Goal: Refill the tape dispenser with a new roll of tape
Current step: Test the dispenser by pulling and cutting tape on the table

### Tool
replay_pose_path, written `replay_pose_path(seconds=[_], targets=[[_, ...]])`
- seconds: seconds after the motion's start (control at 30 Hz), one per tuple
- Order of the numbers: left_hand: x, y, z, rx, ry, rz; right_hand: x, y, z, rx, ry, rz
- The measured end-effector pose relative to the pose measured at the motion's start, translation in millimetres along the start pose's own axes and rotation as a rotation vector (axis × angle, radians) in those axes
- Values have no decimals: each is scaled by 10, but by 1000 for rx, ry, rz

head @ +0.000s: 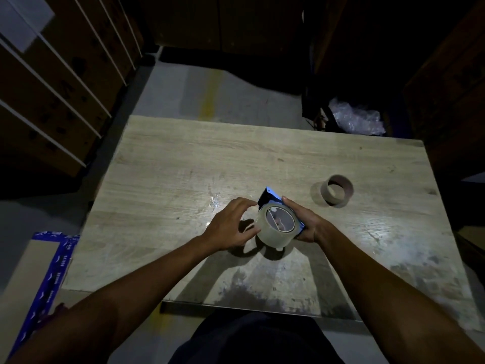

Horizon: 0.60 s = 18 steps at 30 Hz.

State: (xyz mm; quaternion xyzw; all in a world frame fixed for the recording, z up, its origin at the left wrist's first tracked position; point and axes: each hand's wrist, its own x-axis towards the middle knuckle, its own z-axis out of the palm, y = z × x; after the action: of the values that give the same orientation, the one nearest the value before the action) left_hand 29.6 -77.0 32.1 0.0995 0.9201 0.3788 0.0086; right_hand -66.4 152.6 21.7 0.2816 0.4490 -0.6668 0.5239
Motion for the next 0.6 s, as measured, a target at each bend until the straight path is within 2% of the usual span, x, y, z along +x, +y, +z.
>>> replay_pose_path(seconds=[0.1,0.37,0.6], targets=[[13,28,27,28,56,65,27,21,-17,9,9,11],[35,-55,98,45,77,82,62,60,-27,-20,33,37],[40,-126,129,38,82,18,103,77,-19,-52,67,15]])
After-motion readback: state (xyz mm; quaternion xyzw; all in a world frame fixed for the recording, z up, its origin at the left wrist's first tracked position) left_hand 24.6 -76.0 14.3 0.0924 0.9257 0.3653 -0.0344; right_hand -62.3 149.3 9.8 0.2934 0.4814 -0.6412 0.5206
